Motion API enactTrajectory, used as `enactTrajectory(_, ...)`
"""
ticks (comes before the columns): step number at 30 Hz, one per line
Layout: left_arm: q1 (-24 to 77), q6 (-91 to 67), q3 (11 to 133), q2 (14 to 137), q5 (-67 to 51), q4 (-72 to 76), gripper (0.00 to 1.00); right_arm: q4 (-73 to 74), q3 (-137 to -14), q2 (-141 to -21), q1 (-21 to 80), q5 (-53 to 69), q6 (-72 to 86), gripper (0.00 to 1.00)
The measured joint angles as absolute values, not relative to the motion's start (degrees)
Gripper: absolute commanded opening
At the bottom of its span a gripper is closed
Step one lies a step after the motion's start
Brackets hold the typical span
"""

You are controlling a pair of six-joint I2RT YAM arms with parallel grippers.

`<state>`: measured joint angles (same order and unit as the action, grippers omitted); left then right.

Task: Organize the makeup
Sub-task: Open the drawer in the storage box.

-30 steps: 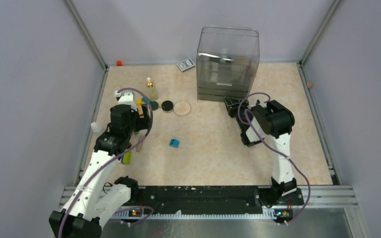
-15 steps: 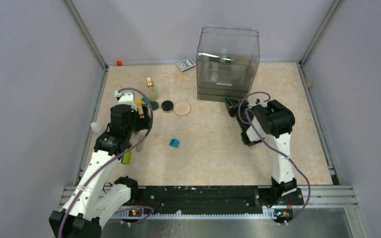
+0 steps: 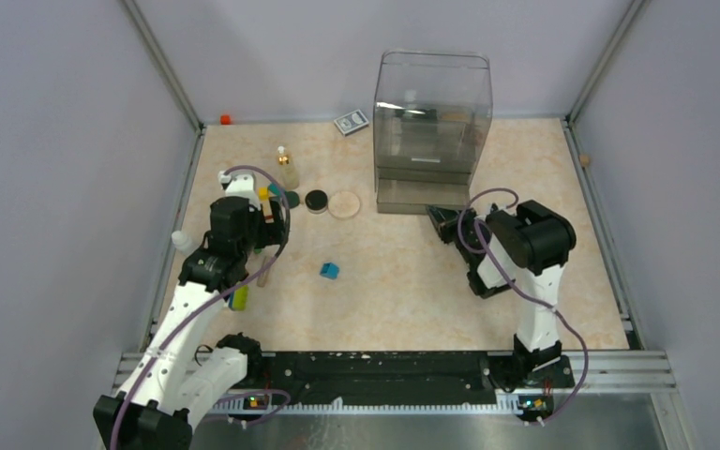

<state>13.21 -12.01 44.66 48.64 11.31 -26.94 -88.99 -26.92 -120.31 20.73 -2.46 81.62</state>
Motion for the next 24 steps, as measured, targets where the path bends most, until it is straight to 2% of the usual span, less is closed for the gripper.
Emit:
enactTrajectory(8, 13.2, -11.8, 44.7, 48.7, 10.2, -26.9, 0.99, -88.9, -14.3, -112.1, 24.0, -3.4, 80.1, 0.01)
enactTrajectory(10, 13.2, -11.7, 44.7, 48.7, 10.0, -26.9, 0.99, -88.9, -13.1, -111.3, 24.5, -3.5, 80.0, 0.09)
enactTrajectory(14, 13.2, -11.7, 44.7, 48.9, 9.8, -26.9, 0.99, -88.4, -12.8, -111.0, 25.4, -3.7, 78.7, 0.37)
enactTrajectory(16, 13.2, -11.7, 44.7, 49.0, 9.8, -26.9, 0.99, -88.2, -12.8, -111.0, 25.6, -3.8, 78.1, 0.44)
enactTrajectory(19, 13.2, -11.7, 44.7, 49.0, 9.8, -26.9, 0.99, -88.2, -12.8, -111.0, 25.6, -3.7, 77.4, 0.47)
enactTrajectory(24, 13.2, -12.0, 44.9, 49.0, 9.8, -27.4, 0.99, -87.7, -10.0, -106.7, 25.7, -3.3, 74.8, 0.47)
